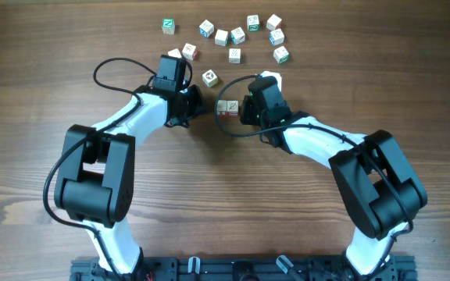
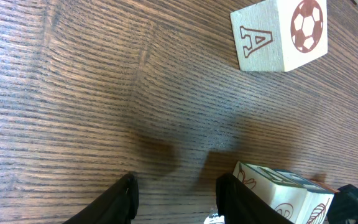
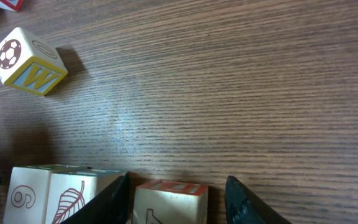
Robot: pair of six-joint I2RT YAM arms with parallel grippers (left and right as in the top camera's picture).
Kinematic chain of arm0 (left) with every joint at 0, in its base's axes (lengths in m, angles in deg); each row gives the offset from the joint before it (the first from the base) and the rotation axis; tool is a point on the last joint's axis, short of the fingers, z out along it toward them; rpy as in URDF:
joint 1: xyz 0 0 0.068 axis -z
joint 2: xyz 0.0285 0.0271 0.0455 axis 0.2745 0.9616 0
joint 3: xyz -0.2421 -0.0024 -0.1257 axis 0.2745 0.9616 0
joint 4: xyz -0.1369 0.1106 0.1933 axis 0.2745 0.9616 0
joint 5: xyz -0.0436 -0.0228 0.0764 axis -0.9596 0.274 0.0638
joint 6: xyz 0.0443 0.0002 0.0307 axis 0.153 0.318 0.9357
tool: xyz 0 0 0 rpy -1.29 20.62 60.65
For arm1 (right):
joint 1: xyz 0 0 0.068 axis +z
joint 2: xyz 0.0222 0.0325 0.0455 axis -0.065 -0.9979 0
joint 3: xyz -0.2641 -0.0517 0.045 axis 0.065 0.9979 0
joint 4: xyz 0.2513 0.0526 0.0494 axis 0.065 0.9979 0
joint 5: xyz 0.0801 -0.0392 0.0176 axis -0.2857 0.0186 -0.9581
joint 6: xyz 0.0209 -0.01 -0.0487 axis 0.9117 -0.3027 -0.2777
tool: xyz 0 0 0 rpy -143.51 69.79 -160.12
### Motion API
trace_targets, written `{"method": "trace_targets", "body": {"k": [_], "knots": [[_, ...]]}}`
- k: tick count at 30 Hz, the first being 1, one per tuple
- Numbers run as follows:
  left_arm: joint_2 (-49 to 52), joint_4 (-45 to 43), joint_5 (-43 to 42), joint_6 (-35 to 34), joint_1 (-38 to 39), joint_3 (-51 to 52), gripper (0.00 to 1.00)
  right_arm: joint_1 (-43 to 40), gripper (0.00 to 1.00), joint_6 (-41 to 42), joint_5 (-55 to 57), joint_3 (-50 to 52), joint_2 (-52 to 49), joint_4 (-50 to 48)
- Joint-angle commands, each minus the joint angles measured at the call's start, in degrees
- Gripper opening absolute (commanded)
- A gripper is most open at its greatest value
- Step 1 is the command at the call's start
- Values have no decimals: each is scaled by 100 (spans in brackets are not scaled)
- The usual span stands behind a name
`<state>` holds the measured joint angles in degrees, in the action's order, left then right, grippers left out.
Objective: Form a horizontal line
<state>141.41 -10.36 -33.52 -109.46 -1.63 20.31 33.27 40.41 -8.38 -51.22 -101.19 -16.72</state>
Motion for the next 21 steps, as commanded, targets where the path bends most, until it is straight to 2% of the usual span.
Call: {"method": "trace_targets", "body": {"k": [1, 5, 6, 8, 10, 13, 18, 21], "knots": [[448, 107, 428, -15, -33, 291, 47, 2, 51, -184, 125, -254, 407, 24], [448, 109, 428, -15, -31, 291, 47, 2, 52, -219, 376, -262, 1029, 284], [448, 109, 426, -15, -31, 291, 47, 2, 49, -216, 498, -262, 1134, 402], [448, 109, 426, -15, -31, 291, 45, 2, 35, -205, 778, -262, 1276, 702], [448, 109, 426, -15, -31, 291, 37, -2, 19, -168, 986, -260, 1287, 1021], [448, 111, 428, -15, -31, 291, 30, -68, 6, 179, 1088, -184, 1233, 1451], [448, 127, 428, -15, -31, 291, 19, -210, 5, 439, 1023, 15, 946, 1506], [448, 127, 428, -15, -31, 291, 18, -225, 5, 380, 566, 15, 535, 1314]]}}
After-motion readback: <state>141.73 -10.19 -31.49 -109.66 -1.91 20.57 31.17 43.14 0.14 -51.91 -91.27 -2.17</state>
